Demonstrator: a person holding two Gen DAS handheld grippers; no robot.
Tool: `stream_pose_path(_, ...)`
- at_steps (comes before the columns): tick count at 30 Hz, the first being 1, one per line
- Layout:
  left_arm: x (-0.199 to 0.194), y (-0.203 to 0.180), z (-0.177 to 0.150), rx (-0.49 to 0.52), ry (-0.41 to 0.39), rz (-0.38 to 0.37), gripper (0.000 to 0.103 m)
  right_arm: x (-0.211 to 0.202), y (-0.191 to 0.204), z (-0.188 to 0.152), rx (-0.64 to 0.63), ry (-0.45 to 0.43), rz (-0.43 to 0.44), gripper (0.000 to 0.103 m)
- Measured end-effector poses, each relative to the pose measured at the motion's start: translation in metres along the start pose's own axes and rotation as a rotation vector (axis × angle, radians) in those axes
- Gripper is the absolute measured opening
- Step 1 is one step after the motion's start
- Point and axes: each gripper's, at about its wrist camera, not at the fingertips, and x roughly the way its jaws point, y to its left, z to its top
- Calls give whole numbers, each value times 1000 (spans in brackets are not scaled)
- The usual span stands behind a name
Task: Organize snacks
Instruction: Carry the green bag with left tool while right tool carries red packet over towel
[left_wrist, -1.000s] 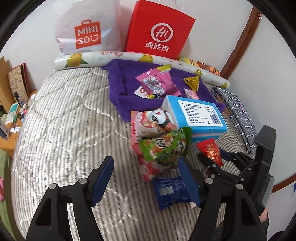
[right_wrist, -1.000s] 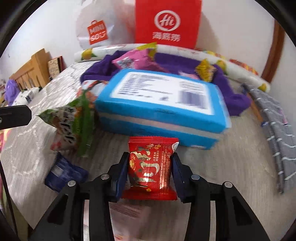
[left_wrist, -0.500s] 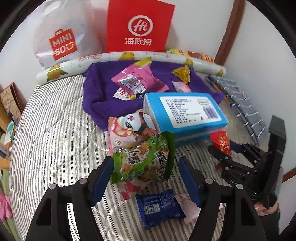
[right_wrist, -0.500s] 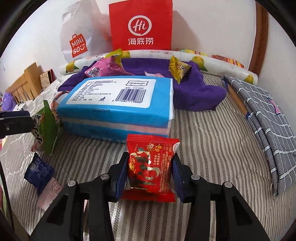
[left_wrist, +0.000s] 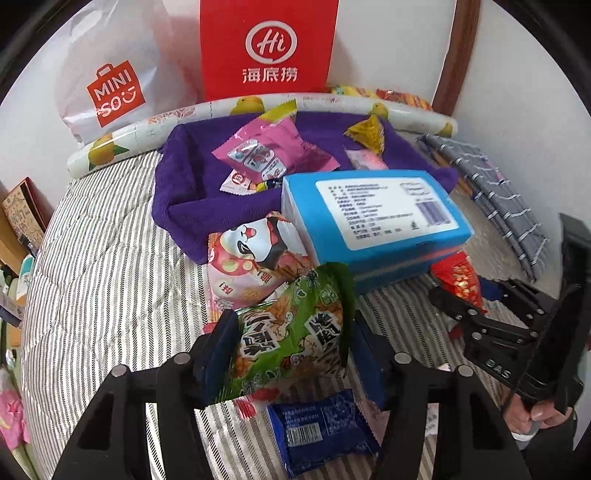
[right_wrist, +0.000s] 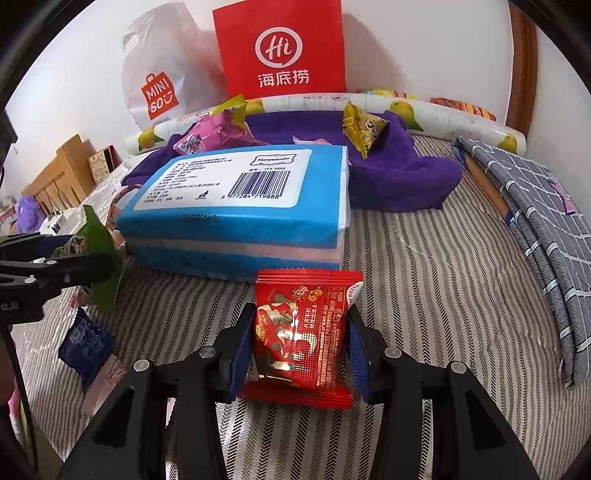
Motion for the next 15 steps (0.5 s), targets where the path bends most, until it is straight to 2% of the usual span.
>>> stream_pose_path(12, -45, 4, 6, -29, -80, -52, 57, -6, 5, -1, -29, -7, -23, 45)
stream_pose_path(15, -50, 3, 13, -33, -95, -66, 57, -14, 5, 3, 6, 18, 8, 45)
